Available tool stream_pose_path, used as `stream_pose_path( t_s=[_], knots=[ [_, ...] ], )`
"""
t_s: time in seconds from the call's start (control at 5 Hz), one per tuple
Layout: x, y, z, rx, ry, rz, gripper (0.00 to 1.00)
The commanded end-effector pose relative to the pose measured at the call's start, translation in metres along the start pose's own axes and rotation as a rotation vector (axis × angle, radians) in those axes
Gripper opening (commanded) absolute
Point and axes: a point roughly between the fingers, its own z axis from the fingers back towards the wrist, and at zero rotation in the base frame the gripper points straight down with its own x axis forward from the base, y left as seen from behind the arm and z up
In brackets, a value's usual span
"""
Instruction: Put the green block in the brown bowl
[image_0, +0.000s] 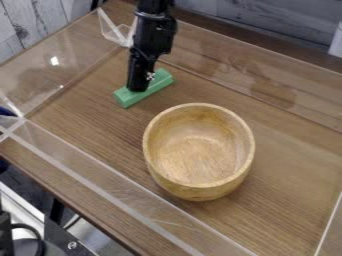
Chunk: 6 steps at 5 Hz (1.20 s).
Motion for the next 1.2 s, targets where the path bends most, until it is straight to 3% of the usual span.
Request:
stream_pose_path(
  t_s=[0.0,0.2,0.6,0.8,1.0],
  knots=[
    [0.004,-0.008,-0.011,-0.046,-0.006,-0.063,0.0],
    [0.006,-0.011,-0.002,-0.048,0.009,-0.039,0.0],
    [-0.011,-0.017,0.022,-0.025,0.12,0.006,0.0],
    [-0.02,-0.027,0.036,-0.002,0.125,0.04,0.0],
    [-0.032,-0.041,0.063,0.045,0.138,0.086,0.0]
  ],
)
